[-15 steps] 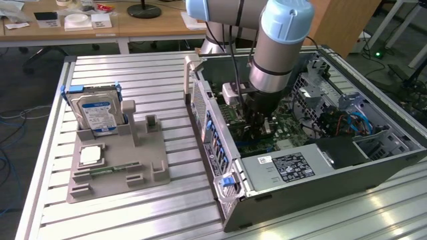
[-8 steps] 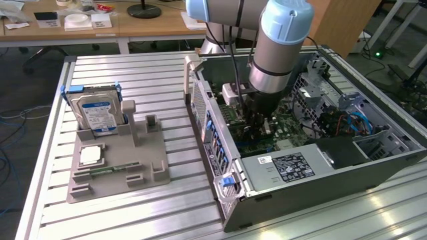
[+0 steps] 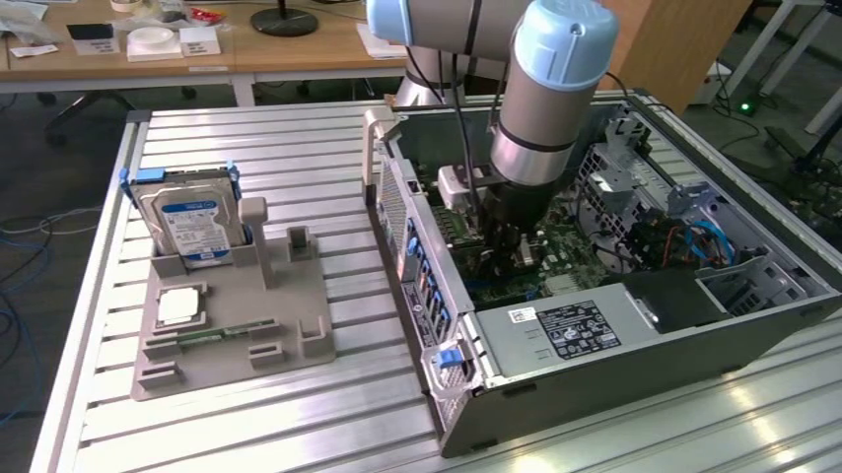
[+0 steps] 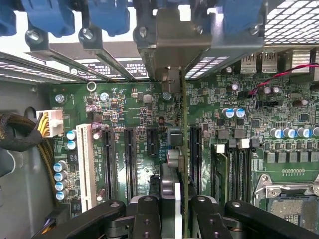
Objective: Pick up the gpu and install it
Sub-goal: 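Insert the gpu into the slot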
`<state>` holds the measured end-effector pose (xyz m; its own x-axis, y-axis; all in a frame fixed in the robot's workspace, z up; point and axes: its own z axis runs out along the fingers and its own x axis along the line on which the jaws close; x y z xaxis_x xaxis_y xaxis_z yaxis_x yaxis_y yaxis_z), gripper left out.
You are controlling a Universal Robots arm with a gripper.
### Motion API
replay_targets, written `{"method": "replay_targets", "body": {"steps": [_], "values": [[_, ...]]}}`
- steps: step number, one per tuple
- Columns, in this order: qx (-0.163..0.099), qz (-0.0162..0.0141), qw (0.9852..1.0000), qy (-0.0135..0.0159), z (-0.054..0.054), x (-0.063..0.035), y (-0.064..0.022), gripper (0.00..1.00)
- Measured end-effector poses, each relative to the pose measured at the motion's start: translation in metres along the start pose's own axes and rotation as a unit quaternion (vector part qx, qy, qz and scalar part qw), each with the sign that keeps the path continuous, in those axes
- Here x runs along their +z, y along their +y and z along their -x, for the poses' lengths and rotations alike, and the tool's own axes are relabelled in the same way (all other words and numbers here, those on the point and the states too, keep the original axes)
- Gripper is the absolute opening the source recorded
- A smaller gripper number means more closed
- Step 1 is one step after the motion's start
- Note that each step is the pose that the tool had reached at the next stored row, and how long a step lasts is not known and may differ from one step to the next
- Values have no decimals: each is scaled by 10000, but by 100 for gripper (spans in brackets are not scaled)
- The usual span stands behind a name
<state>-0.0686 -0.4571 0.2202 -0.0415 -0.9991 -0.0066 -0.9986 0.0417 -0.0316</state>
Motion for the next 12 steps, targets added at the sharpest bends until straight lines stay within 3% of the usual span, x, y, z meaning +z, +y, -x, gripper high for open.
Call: {"method": "replay_targets", "body": {"steps": [12], "values": [[0,4,10000,0,0,8,0,28]]}}
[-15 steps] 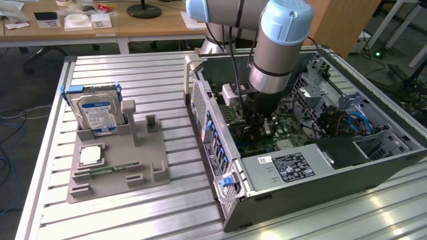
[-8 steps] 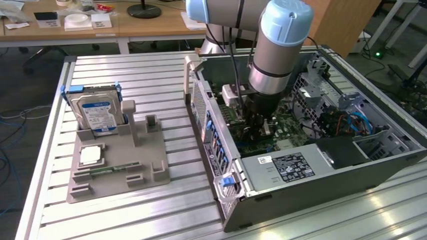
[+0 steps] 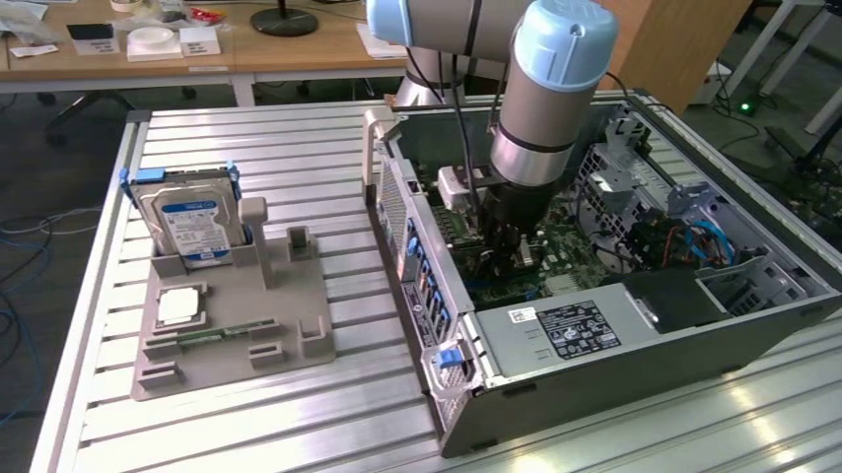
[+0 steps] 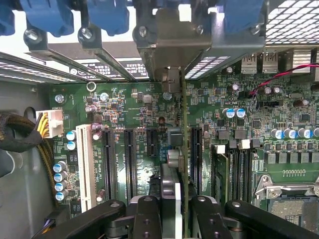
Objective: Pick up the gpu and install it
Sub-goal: 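Insert the gpu into the slot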
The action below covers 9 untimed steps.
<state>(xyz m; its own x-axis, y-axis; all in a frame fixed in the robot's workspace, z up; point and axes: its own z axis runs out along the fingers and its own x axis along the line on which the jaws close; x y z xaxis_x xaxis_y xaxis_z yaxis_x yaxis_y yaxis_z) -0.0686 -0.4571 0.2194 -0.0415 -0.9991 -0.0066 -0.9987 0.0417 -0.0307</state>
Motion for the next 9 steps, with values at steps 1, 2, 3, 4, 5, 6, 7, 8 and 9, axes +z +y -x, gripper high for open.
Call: {"method": "replay_targets", "body": {"steps": [1,2,3,4,5,6,7,8,9], "values": [[0,0,10000,0,0,0,0,28],[0,0,10000,0,0,0,0,28],[0,0,10000,1,0,1,0,28],[0,0,10000,1,0,2,0,28],[0,0,10000,1,0,3,0,28],[0,0,10000,1,0,4,0,28],[0,0,10000,1,0,6,0,28],[0,0,10000,1,0,10,0,28],[-1,0,10000,1,0,15,0,28]]}}
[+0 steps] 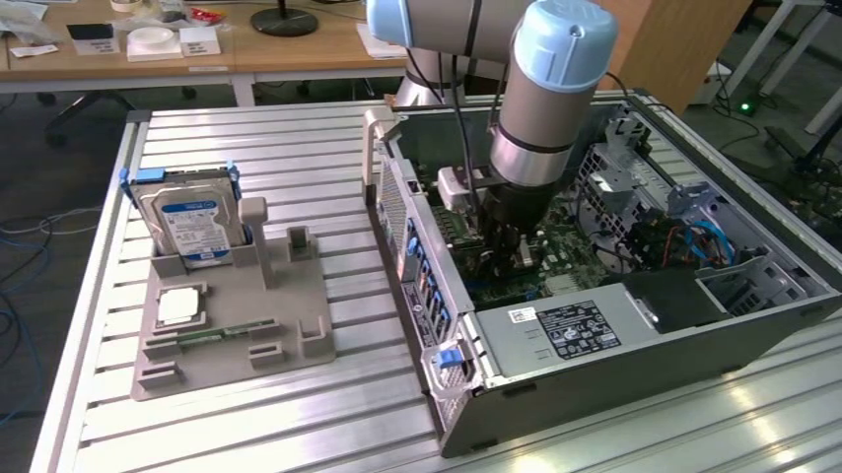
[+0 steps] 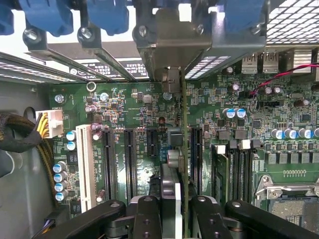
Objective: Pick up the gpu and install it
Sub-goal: 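Insert the gpu into the slot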
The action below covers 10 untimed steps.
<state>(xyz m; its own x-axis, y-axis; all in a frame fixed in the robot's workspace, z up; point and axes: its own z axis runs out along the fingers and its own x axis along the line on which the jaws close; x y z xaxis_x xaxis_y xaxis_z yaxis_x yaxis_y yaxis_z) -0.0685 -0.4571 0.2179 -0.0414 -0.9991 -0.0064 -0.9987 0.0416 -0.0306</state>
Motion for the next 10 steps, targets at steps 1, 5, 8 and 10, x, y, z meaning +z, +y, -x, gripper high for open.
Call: {"method": "replay_targets", "body": {"steps": [1,5,8,10], "values": [[0,-1,10000,-1,0,7,0,28],[0,3,10000,4,-1,46,2,28],[0,1,10000,2,-1,53,2,28],[0,0,10000,0,0,54,2,28]]}}
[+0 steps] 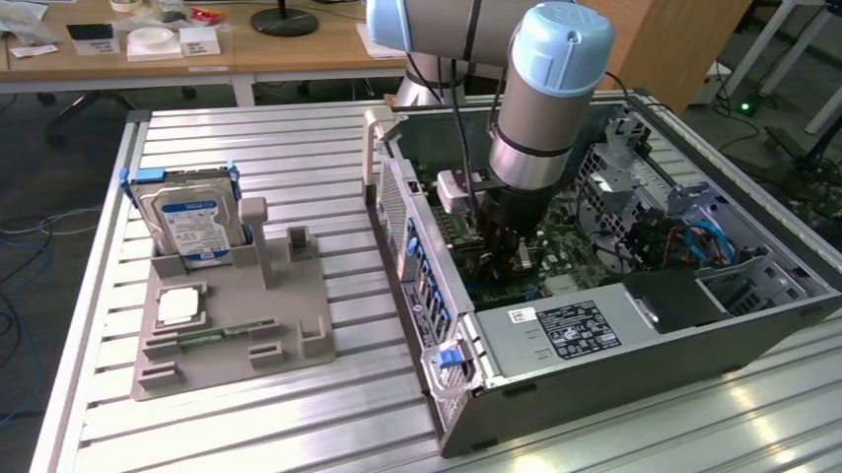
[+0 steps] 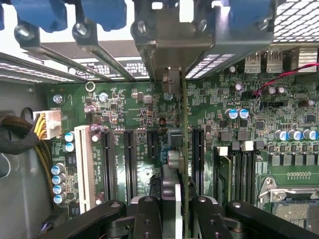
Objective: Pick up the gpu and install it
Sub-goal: 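Insert the gpu into the slot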
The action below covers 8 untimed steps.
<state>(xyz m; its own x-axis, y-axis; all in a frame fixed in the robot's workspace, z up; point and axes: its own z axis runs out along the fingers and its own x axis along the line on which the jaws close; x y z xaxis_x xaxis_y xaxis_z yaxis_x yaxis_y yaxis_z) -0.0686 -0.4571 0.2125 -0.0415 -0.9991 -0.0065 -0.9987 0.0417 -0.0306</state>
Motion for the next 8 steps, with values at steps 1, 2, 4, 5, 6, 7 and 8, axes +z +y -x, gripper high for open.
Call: {"method": "replay_targets", "body": {"steps": [1,2,4,5,6,7,8], "values": [[0,0,10000,0,0,0,0,28],[0,0,10000,0,0,0,0,28],[0,0,10000,0,0,0,0,28],[0,0,10000,0,0,0,0,28],[0,0,10000,0,0,0,0,28],[2,-9,10000,-23,4,17,0,28],[1,-7,10000,-15,4,11,-1,29]]}}
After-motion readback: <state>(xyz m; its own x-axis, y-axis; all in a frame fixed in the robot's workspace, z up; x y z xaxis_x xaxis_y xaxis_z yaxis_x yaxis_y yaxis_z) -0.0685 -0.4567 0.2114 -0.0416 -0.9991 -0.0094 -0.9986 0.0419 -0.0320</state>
